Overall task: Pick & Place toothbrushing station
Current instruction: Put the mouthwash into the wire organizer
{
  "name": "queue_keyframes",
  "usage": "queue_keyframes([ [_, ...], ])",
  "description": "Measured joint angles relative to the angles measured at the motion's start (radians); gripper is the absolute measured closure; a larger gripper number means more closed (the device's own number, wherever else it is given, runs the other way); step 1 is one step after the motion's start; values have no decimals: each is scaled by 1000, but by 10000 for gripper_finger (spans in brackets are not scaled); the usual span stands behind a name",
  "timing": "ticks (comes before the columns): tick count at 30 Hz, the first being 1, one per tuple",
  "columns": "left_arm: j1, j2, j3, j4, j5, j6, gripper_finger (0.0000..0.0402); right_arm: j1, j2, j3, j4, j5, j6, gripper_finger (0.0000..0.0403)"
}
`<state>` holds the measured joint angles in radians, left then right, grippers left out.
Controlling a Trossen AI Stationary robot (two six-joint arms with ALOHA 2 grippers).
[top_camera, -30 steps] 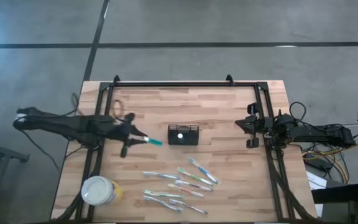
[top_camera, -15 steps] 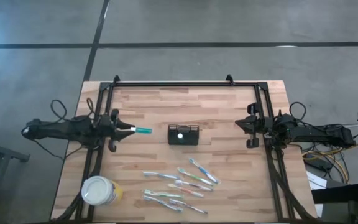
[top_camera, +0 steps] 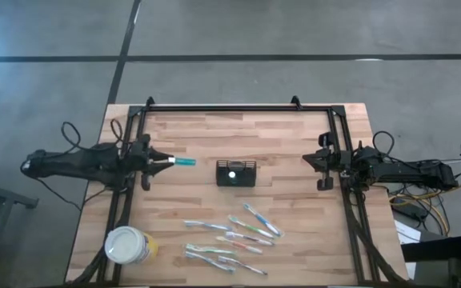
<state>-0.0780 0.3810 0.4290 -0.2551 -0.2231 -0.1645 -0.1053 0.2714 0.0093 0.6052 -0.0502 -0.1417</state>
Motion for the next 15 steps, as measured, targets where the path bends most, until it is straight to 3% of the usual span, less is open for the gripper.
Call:
queue_keyframes([
  [5,2,232,214,-113,-45,41,303,0,0,0,1,0,-15,394],
  [15,8,746,681,-357,6,168,303,0,0,0,-2,0,-20,394],
])
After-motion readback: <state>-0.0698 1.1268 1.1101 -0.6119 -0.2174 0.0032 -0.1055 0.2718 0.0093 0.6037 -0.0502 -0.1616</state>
